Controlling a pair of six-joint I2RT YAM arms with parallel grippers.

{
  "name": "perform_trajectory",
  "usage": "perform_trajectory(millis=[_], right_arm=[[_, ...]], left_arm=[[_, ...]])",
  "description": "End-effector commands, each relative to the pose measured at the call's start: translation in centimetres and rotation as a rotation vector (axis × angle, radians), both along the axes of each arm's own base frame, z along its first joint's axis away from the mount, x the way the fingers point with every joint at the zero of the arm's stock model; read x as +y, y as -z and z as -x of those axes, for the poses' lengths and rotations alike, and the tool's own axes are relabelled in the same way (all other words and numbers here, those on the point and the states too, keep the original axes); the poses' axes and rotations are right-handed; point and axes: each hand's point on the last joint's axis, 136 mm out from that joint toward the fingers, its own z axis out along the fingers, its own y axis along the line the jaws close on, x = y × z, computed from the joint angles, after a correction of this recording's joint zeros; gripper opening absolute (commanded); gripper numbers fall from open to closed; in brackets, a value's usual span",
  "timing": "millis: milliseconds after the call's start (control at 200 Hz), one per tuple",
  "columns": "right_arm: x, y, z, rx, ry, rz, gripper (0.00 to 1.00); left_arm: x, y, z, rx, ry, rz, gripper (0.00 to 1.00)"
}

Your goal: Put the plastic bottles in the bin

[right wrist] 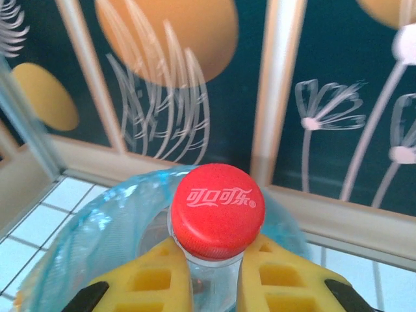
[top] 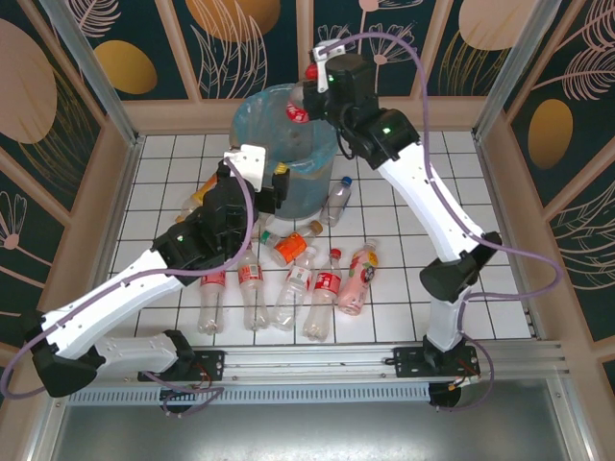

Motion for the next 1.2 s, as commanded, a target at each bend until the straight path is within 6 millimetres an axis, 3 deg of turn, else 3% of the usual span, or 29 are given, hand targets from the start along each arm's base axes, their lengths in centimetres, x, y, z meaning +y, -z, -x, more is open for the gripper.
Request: perform_trajectory(millis=[0,125,275,425,611,846,1071,1196], right_arm=[[4.8,2.9,-0.7,0.076,-0.161,-0.082,0.18],[7.0,6.8,-2.0,0.130,-0.180,-0.049,0.18],[7.6,11.0,-3.5,0.191,-0.153,0.017,0.18],[7.6,12.6,-3.5,0.231,-0.145,0.030,0.18],[7.4,10.2,-3.1,0.190,-0.157,-0.008,0.20],[6.8,6.2,-1.6,0.152,-0.180,-0.069,0.20],[4.1,-0.4,2.3,0.062,-0.212,-0.156,0.23],[1.5,-1.4,5.3,0.033,-0.217,-0.179,0.25]], left_arm=[[1.5,-0.9,0.4,-0.029,-0.036,0.079,0.77],[1.4,0.3,0.6,0.001,-0.031,0.089,0.77],[0.8,2.2,0.9,0.051,0.003,0.109,0.77],[2.1,2.8,1.2,0.050,-0.032,0.117,0.77],[3.1,1.6,1.5,0.019,-0.058,0.116,0.78],[2.5,1.3,1.2,0.028,-0.046,0.111,0.77],[1.7,0.1,1.2,0.022,-0.006,0.072,0.78],[-0.9,0.2,1.3,0.049,0.115,0.040,0.78]])
